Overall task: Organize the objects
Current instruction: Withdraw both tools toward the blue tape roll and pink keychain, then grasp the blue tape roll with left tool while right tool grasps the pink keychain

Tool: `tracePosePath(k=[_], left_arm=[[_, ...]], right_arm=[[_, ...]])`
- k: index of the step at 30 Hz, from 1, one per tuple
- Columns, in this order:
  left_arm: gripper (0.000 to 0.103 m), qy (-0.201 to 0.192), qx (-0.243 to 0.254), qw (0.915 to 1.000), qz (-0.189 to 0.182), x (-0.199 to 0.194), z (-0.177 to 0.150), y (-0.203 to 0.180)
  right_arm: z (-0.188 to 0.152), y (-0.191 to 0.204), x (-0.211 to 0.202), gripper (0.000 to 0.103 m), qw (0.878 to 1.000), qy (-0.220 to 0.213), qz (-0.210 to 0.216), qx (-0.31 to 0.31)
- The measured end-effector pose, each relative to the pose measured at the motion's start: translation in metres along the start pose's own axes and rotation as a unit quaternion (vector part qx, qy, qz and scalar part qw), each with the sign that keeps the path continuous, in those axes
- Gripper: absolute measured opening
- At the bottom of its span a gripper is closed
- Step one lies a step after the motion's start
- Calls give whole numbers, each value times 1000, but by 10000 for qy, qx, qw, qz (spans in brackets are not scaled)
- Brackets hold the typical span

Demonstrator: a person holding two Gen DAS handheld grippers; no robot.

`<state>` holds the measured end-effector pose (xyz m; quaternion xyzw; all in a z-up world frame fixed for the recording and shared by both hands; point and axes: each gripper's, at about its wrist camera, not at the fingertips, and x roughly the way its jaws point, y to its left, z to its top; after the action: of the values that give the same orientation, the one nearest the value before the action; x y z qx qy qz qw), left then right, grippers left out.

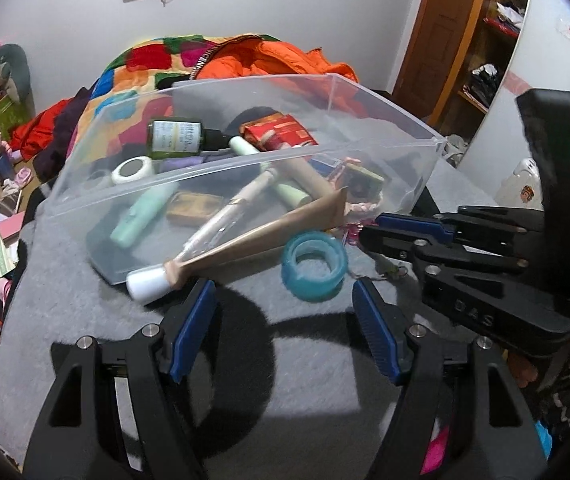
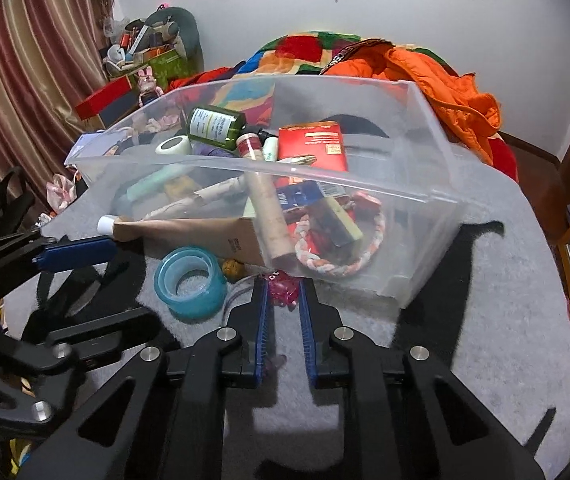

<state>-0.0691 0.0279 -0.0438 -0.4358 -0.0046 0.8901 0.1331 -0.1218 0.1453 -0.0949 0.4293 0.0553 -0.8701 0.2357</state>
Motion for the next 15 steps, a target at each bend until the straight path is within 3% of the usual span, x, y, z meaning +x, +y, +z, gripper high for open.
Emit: tracePosePath(k=[4,10,15], left_arm=[[69,33,85,9999,-41,7,5,-9],[52,222,-109,9995,-182,23,8,-10],[39,70,-134,9999,-11,26,5,-12]], right_arm=[[-5,-10,-12,13,9999,-76,1,107],[-13,-17,-32,13,9997,-203,-39,150],[-18,-14,-38,13,9993,-263,76,246]])
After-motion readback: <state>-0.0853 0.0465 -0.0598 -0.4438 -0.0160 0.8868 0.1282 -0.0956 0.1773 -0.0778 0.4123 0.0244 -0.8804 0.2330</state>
